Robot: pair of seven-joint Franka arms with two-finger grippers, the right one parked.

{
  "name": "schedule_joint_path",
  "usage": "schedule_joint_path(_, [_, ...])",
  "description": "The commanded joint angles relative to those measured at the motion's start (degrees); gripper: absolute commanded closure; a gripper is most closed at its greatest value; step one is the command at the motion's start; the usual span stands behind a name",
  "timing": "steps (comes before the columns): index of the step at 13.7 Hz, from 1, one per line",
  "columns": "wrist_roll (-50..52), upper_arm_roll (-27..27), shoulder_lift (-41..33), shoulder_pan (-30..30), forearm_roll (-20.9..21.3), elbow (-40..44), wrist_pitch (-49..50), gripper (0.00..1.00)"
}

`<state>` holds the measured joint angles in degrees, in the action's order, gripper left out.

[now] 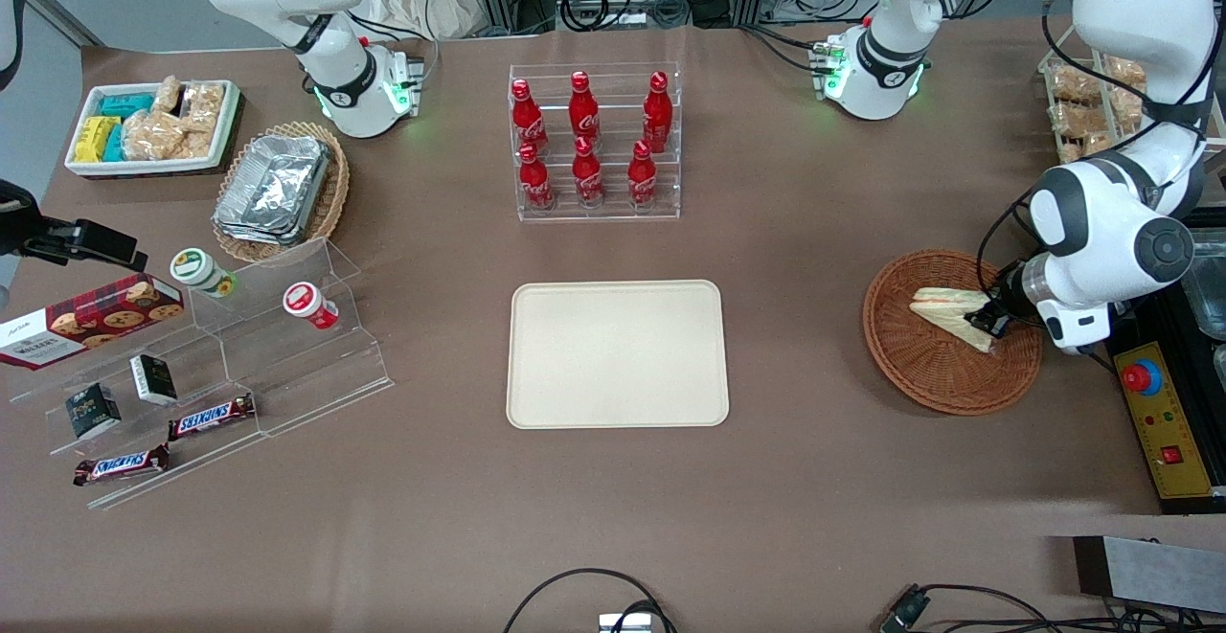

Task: Place sandwich from basket to tray
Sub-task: 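Lift the sandwich and carry it with the left gripper over the beige tray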

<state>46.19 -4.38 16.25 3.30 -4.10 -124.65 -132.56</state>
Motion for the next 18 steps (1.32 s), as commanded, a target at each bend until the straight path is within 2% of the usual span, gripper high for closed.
schedule_joint_path(1, [0.66,0.86,-0.6,-0.22,0.14,4.48,4.39,1.0])
schedule_joint_path(4, [0.22,2.96,-0.08,-0.4,0.49,14.92,17.03,1.0])
schedule_joint_path(5, [-0.74,4.54,-0.08,-0.31,1.89,18.35,20.64,1.0])
schedule_joint_path(7, [-3.55,8.58,-0.08,-0.4,5.75,25.29,28.29,1.0])
schedule_joint_path(9, [-5.66,13.93,0.88,-0.57,6.73,33.38,33.66,1.0])
schedule_joint_path(12, [-7.08,21.32,5.61,-4.16,6.74,41.57,33.6,1.0])
schedule_joint_path(15, [-6.46,22.05,14.04,-14.87,8.57,46.41,32.19,1.0])
schedule_joint_path(18, [-5.06,22.05,20.73,-20.34,9.37,49.32,30.18,1.0])
